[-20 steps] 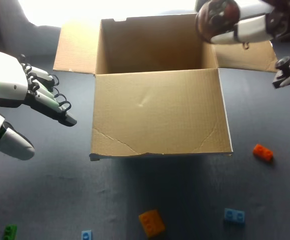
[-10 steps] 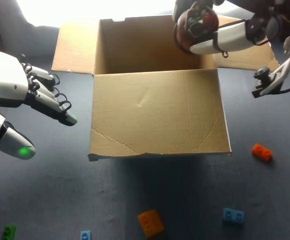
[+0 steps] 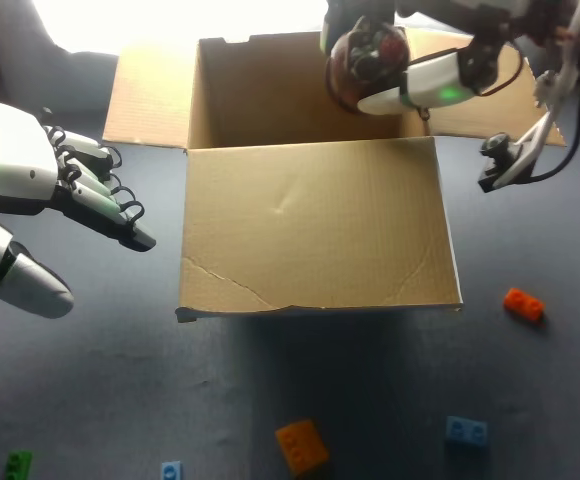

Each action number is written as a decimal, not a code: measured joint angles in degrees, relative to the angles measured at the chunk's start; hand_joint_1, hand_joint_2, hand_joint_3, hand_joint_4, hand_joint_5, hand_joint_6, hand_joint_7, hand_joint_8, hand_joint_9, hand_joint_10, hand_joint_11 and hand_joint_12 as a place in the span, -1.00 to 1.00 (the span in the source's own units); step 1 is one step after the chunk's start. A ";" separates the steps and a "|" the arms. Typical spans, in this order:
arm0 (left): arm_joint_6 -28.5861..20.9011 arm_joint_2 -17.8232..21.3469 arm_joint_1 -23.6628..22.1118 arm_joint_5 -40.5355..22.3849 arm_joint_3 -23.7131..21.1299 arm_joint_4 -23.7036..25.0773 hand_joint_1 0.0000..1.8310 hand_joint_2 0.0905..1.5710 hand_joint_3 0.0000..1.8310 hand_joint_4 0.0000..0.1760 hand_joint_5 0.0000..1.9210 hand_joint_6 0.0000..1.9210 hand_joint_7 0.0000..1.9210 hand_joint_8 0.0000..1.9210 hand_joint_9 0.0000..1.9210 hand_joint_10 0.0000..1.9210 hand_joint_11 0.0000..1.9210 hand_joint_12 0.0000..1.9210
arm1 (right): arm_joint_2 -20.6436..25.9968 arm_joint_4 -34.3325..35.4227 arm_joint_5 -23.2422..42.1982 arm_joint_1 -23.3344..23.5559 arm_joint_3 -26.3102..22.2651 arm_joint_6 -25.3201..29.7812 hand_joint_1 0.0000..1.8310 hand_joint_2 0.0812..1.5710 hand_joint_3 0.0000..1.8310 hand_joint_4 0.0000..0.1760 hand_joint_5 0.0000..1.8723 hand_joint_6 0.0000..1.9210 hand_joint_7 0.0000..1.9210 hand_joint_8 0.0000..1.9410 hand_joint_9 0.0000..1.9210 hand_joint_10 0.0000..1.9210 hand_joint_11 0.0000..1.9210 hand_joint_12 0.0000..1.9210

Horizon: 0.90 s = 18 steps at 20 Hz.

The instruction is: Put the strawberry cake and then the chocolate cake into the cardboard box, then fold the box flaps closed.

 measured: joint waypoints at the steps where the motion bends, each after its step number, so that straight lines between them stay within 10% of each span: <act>1: -0.02 0.00 0.00 0.02 0.00 0.02 -0.91 0.44 -1.00 -0.63 -0.62 -1.00 -0.54 -1.00 -0.46 -1.00 -0.85 0.11 | -0.57 -0.63 0.44 -0.44 0.57 0.00 0.31 0.46 -1.00 -1.00 -0.02 0.09 -0.11 0.35 -0.34 0.46 -0.51 0.91; 8: -0.02 -0.24 0.00 0.20 0.00 -0.02 -0.88 0.44 -1.00 -0.47 -0.63 -1.00 -0.58 -1.00 -0.51 -1.00 -0.90 0.25 | -2.21 -7.30 0.81 -1.90 2.19 1.73 0.29 0.51 -1.00 -1.00 -0.08 0.16 -0.21 0.51 -0.44 0.66 -0.55 1.00; 9: -0.02 -0.24 0.00 0.17 0.00 0.00 -0.92 0.44 -1.00 -0.44 -0.64 -1.00 -0.58 -1.00 -0.50 -1.00 -0.90 0.26 | -2.47 -8.02 1.18 -2.08 2.29 1.73 0.21 0.50 -1.00 -1.00 -0.13 0.27 -0.32 0.06 -0.46 0.42 -0.66 0.93; 12: -0.02 -0.24 0.00 0.24 0.00 0.00 -0.91 0.45 -1.00 -0.42 -0.66 -1.00 -0.57 -1.00 -0.50 -1.00 -0.90 0.27 | -2.67 -8.66 1.81 -2.67 2.40 1.36 -0.16 0.31 -1.00 -1.00 -0.74 -0.77 -0.53 -0.86 -0.65 -0.35 -0.99 0.59; 18: -0.02 -0.24 0.00 0.44 0.00 0.13 -0.90 0.44 -1.00 -0.39 -0.66 -1.00 -0.58 -0.99 -0.50 -0.99 -0.94 0.29 | -2.62 -8.13 2.01 -3.52 2.71 0.33 -0.30 0.18 -1.00 -1.00 -1.00 -1.00 -0.92 -1.00 -0.93 -0.92 -1.00 -0.61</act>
